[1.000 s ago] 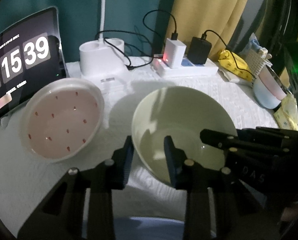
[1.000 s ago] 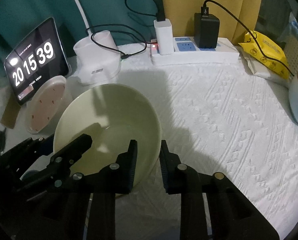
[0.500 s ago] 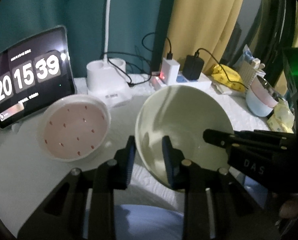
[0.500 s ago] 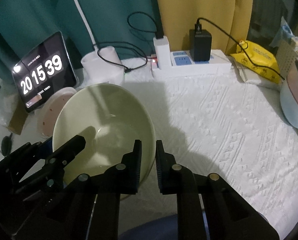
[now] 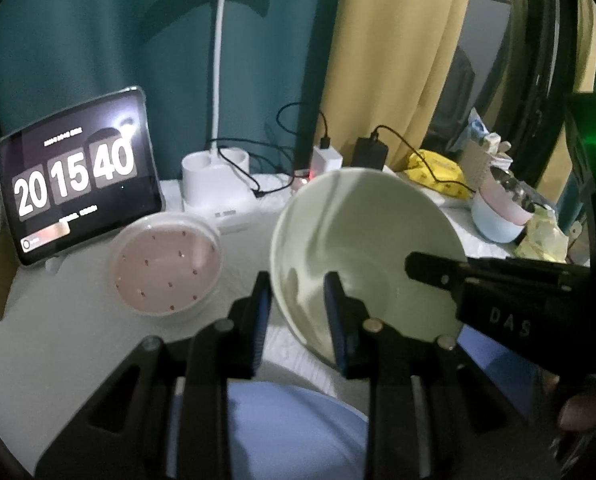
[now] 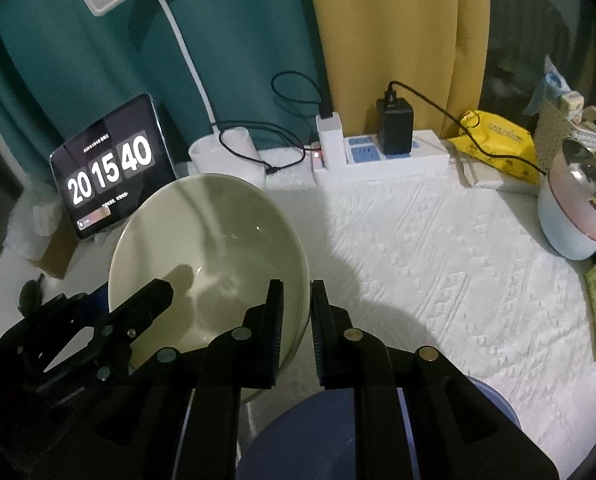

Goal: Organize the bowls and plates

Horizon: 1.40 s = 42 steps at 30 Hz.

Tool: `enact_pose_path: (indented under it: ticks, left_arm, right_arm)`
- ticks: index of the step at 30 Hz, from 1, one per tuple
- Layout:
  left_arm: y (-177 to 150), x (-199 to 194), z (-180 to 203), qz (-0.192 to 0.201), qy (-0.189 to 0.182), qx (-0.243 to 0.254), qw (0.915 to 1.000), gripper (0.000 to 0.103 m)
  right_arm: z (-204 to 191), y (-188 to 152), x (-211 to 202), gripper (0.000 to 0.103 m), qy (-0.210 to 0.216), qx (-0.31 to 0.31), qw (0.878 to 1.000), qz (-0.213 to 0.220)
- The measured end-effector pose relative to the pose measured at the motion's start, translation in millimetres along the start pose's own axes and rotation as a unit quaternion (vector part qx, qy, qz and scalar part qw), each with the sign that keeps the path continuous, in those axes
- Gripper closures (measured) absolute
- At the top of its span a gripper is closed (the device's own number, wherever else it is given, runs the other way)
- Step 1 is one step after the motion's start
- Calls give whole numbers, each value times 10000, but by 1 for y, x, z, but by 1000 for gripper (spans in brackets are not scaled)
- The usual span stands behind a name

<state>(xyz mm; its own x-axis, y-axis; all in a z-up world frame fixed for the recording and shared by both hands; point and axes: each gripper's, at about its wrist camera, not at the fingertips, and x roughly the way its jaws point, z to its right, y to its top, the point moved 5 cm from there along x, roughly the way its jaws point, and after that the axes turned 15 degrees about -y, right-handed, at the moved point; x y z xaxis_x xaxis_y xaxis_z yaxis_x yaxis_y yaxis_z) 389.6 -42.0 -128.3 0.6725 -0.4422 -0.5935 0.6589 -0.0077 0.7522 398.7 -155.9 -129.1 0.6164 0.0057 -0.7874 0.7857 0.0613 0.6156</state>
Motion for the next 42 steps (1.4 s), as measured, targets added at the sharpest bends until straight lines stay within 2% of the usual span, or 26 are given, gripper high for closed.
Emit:
enact_pose_path:
  ticks: [22, 42]
  left_arm:
    - [-5, -36, 43, 216, -156, 221, 9994, 76]
    - [-32, -32, 96, -22, -366, 458, 9983, 76]
  right_arm:
    - [19, -16, -54, 88, 6, 165, 9994, 319]
    - [67, -53, -77, 88, -108, 535, 9980, 311]
